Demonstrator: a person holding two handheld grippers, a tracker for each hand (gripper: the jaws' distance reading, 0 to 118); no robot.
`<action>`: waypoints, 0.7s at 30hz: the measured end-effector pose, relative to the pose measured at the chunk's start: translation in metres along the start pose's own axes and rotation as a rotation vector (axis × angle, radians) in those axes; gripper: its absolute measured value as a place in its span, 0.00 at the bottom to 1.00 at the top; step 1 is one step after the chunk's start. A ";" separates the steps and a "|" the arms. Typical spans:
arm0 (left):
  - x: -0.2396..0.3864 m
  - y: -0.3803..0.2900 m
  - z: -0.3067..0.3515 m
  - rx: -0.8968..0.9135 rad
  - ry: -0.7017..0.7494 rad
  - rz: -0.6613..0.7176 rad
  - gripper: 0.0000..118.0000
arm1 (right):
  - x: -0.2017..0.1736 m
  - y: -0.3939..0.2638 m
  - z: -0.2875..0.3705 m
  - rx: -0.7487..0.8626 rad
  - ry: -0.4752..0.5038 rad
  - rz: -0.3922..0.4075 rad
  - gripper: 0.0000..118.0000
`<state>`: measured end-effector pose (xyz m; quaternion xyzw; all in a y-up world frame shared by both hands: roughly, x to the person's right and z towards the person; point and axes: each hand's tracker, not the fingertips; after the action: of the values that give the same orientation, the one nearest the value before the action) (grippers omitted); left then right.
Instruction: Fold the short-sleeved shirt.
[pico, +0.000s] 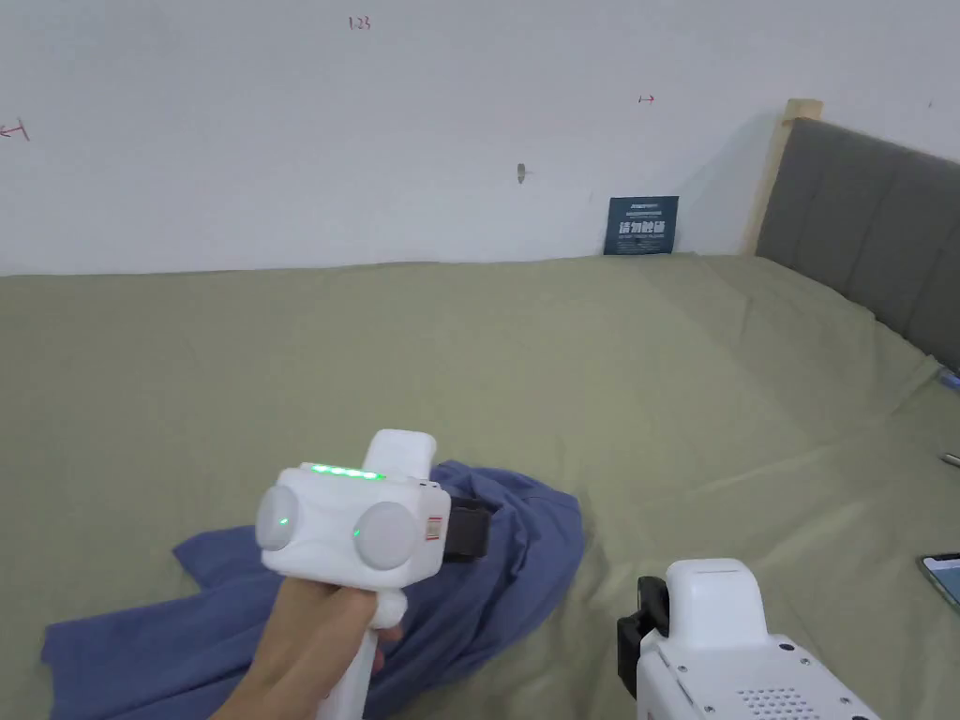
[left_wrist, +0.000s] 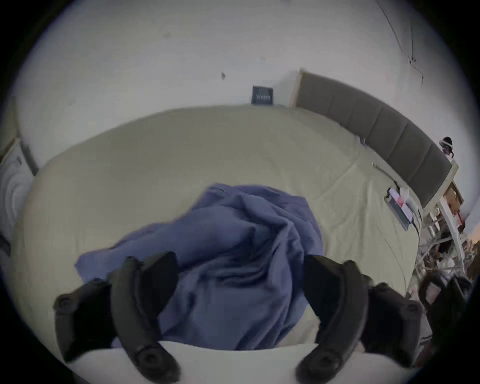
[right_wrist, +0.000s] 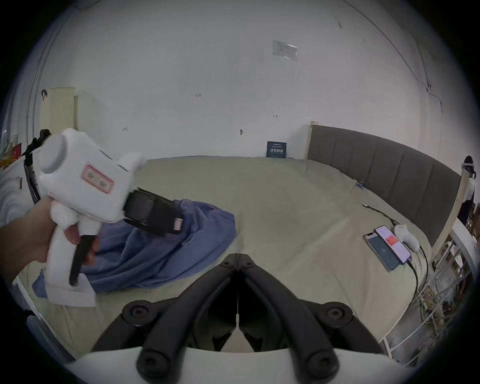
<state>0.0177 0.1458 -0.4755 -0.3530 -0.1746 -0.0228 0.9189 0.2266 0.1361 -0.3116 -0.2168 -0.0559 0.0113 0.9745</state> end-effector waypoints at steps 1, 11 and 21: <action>-0.009 -0.009 0.022 0.033 0.025 0.000 0.61 | -0.003 0.001 -0.001 0.003 0.001 0.010 0.00; -0.108 -0.135 0.196 0.201 0.352 0.213 0.00 | -0.051 0.006 0.007 0.042 0.100 0.035 0.00; -0.144 -0.163 0.237 0.192 0.445 0.294 0.00 | -0.084 -0.003 0.011 0.024 0.138 0.064 0.00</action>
<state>-0.2161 0.1672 -0.2558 -0.2724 0.0830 0.0503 0.9573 0.1423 0.1339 -0.3089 -0.2072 0.0185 0.0279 0.9777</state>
